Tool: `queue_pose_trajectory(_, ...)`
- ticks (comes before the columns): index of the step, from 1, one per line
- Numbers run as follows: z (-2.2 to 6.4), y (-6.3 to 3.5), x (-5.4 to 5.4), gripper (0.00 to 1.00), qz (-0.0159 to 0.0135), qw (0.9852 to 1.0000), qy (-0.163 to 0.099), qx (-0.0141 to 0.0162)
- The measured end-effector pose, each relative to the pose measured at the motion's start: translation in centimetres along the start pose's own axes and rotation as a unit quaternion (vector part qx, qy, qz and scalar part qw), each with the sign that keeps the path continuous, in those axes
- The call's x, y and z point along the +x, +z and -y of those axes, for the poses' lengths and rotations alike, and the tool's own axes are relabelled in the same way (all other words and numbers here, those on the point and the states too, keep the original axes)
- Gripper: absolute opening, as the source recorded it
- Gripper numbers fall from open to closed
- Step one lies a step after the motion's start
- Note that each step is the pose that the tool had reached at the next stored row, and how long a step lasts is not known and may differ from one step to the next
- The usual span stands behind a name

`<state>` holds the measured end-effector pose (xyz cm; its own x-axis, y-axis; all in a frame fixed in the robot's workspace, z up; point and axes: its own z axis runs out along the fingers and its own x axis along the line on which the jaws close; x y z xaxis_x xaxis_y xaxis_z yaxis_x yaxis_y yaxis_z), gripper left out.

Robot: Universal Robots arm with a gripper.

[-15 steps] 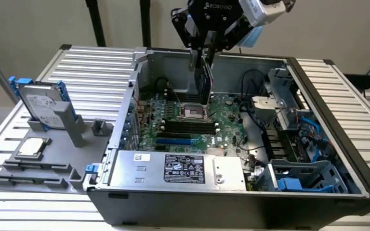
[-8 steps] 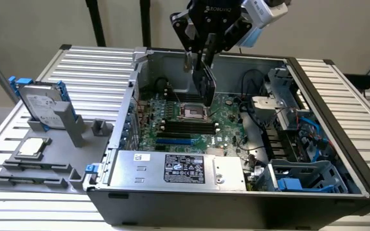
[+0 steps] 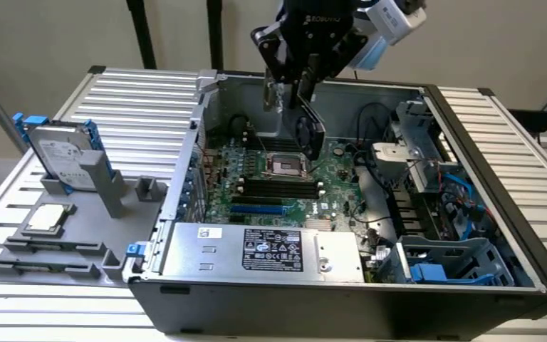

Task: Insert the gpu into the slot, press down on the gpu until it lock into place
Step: 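Insert the gpu into the slot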

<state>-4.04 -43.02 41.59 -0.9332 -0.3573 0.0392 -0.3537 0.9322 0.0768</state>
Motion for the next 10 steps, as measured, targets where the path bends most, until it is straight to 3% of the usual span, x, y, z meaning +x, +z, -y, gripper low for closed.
queue_pose_trajectory(5,0.03,0.42,-0.02,0.26,-0.0034,0.9990,-0.045,0.0018)
queue_pose_trajectory(10,0.06,0.69,-0.02,0.26,-0.0069,0.9959,-0.090,0.0035)
